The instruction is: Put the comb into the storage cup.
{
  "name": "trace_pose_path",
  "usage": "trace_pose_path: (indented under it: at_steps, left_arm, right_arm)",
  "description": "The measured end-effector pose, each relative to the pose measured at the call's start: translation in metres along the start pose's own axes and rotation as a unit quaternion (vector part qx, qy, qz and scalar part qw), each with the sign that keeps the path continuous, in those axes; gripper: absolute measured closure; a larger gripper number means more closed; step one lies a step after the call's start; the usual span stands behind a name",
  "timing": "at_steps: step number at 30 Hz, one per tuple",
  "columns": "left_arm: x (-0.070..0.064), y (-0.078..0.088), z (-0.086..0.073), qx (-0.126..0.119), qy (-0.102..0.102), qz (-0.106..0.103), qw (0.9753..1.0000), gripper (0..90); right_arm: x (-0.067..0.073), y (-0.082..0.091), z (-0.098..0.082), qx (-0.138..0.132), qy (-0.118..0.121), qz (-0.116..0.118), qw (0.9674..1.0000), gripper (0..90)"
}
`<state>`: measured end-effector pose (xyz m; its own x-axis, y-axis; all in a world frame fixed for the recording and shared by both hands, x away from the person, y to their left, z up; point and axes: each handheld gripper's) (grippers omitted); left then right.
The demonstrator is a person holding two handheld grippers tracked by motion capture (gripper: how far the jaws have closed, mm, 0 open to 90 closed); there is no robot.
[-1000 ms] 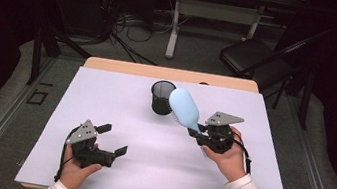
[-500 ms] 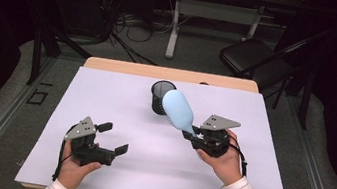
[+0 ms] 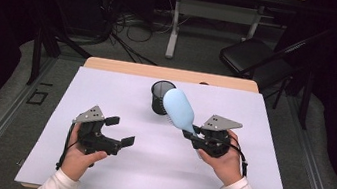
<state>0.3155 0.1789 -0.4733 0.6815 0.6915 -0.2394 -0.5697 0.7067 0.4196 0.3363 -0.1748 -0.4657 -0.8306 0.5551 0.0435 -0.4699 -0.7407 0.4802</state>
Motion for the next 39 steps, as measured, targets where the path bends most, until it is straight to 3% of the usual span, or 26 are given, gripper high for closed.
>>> trace_pose_path:
  at_steps: [3, 6, 13, 34, 39]
  left_arm:
    - [0.000, -0.002, 0.008, 0.007, 0.002, -0.009, 0.9999, 0.6]
    - [-0.002, -0.003, 0.015, 0.012, 0.008, -0.033, 0.9993, 0.6]
    - [-0.008, -0.006, 0.027, 0.016, -0.011, -0.023, 0.9995, 0.6]
    - [-0.008, -0.013, 0.056, 0.021, -0.006, -0.009, 0.9997, 4.4]
    - [-0.006, -0.017, 0.063, 0.026, 0.007, -0.016, 0.9995, 4.4]
  right_arm:
    - [-0.001, 0.000, 0.000, 0.000, -0.002, 0.000, 1.0000, 69.7]
    - [-0.001, 0.000, -0.001, -0.001, -0.003, 0.000, 1.0000, 69.7]
    - [-0.002, 0.002, 0.000, -0.005, -0.005, 0.000, 1.0000, 69.7]
    - [-0.003, 0.006, 0.000, -0.013, -0.011, 0.000, 0.9999, 69.6]
    - [-0.003, 0.006, 0.001, -0.014, -0.011, 0.000, 0.9998, 69.6]
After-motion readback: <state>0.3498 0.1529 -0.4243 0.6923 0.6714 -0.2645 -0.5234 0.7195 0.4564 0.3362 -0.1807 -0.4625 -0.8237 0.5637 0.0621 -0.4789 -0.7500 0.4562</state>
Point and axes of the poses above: each handheld gripper's, and its own axes: y roughly backward along the jaws, z roughly out of its top, x roughly to its left, and after that the axes turned 7 degrees about z, right-handed
